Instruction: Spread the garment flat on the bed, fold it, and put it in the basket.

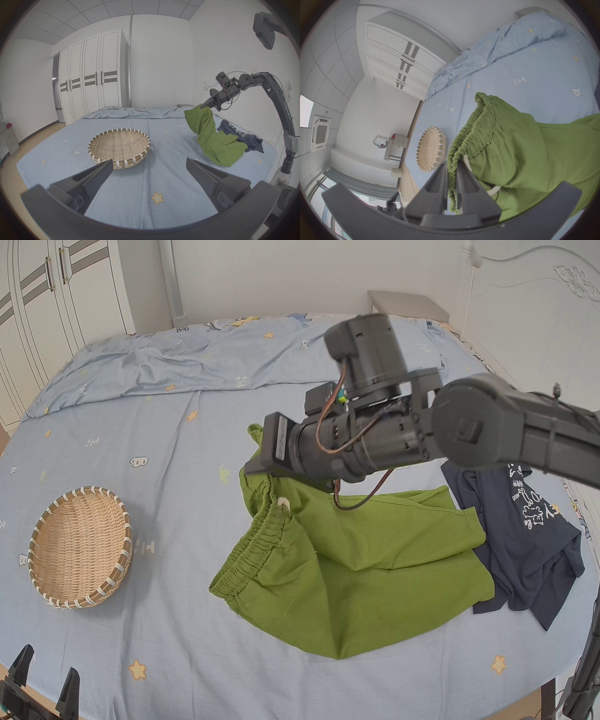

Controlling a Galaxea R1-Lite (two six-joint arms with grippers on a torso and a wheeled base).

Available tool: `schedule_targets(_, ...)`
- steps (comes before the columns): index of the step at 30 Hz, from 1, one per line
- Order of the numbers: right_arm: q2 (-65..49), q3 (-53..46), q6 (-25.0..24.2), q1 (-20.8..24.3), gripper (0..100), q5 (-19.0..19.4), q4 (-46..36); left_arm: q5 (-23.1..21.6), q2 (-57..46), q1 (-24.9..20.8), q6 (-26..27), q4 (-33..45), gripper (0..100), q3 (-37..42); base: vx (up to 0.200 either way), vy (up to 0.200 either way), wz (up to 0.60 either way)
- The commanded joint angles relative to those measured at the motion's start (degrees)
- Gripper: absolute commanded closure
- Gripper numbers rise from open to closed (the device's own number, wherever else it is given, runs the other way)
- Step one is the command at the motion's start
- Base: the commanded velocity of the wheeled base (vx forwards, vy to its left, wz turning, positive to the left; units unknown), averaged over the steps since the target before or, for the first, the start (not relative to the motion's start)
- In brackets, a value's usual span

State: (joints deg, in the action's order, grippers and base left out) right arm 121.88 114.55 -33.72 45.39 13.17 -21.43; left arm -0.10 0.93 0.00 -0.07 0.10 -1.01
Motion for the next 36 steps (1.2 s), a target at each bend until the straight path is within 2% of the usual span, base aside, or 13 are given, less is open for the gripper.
schedule_targets(1,5.7,0.0,0.7,0.0,0,-0.2,-0.1,0.0,-0.9,0.0,0.0,0.0,0,0.9,0.0,0.0,0.0)
schedule_targets(11,6.4,0.0,2.3,0.1,0,-1.3,-0.7,-0.5,-0.9,-0.1,0.3,0.1,0,0.9,0.0,0.0,0.0)
schedule_targets(18,5.6,0.0,1.9,-2.0,0,-1.3,-5.7,-0.5,-0.9,0.0,1.0,0.3,0,0.6,0.0,0.0,0.0)
schedule_targets(19,3.5,0.0,2.0,-3.5,0,-1.3,-7.4,-0.3,-0.9,0.0,0.9,-0.6,0,-1.3,0.0,0.0,0.0)
schedule_targets(21,-1.9,0.0,2.2,-6.0,0,-0.9,-8.5,-0.9,2.2,-0.9,-3.3,-0.5,0,-14.1,0.0,0.0,0.0)
schedule_targets(22,-2.9,0.0,2.2,-6.5,0,-0.8,-8.5,-0.9,4.1,-1.2,-5.0,0.0,0,-16.9,0.0,0.0,0.0)
schedule_targets(24,-9.0,-7.5,2.4,-9.0,0,-0.7,-7.3,-1.3,14.3,-4.9,-14.8,4.9,0,-27.5,0.0,0.0,0.0)
schedule_targets(25,-9.5,-8.0,2.4,-9.1,0,-0.7,-7.2,-1.4,14.7,-5.2,-15.2,5.2,0,-27.8,0.0,0.0,0.0)
schedule_targets(27,-15.0,-15.2,2.3,-10.8,0,-0.4,-4.6,-4.6,21.0,-9.0,-16.5,8.1,0,-30.3,0.0,0.0,0.0)
schedule_targets(29,-21.6,-25.3,2.3,-13.7,0,1.2,0.0,-10.8,29.8,-13.8,-17.9,8.3,0,-30.1,0.0,0.0,0.0)
schedule_targets(31,-27.0,-32.9,2.2,-15.9,0,2.9,3.8,-14.1,37.5,-16.6,-22.1,7.3,0,-29.5,0.0,0.0,0.0)
schedule_targets(33,-30.9,-38.2,2.2,-17.3,0,3.8,6.1,-15.9,42.9,-17.2,-25.7,4.9,0,-28.2,0.0,0.0,0.0)
schedule_targets(36,-39.9,-50.0,2.3,-21.2,0,5.2,11.1,-23.0,54.6,-16.9,-26.6,-7.2,0,-21.1,0.0,0.0,0.0)
